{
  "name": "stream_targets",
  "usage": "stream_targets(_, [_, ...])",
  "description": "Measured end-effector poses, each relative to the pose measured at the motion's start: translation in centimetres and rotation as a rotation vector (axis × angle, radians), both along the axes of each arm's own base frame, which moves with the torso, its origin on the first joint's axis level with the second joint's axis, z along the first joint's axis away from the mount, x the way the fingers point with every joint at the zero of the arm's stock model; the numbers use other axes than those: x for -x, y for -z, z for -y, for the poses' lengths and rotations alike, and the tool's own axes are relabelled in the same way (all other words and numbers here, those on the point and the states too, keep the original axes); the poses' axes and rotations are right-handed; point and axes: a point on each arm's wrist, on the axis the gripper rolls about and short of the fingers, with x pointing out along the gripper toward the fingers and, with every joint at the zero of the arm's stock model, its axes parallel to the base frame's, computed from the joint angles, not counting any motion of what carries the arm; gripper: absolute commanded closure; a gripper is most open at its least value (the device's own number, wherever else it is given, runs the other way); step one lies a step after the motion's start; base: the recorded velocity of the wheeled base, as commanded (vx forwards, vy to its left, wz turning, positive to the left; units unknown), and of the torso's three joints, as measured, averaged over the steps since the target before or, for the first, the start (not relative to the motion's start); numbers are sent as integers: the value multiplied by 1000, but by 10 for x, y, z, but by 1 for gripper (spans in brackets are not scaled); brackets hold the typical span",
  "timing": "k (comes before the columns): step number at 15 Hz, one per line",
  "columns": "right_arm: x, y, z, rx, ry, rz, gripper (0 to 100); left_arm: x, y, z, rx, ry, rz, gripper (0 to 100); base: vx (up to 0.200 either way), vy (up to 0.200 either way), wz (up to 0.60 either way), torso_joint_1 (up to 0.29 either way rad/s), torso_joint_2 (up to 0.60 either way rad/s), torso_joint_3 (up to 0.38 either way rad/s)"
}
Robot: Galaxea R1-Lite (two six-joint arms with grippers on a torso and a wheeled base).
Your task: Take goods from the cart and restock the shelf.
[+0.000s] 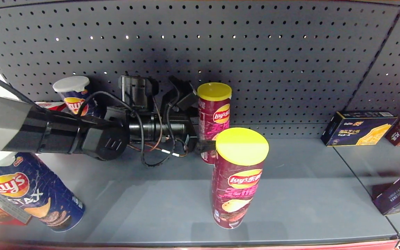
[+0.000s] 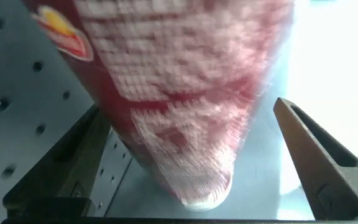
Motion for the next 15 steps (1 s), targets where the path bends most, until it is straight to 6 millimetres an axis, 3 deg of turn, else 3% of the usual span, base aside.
stream_targets(4, [0,0,0,0,0,0,0,23,8,-15,-22,-120,5,0,0,0,0,0,0,0])
stream_targets(6, [0,0,0,0,0,0,0,31,13,-22,-44,-269,17,0,0,0,0,0,0,0])
stream_targets(8, [0,0,0,0,0,0,0,34,10,-23,-23,-380,33,0,0,0,0,0,0,0])
stream_targets(15, [0,0,0,0,0,0,0,34,5,-22,25,-435,41,0,0,0,0,0,0,0])
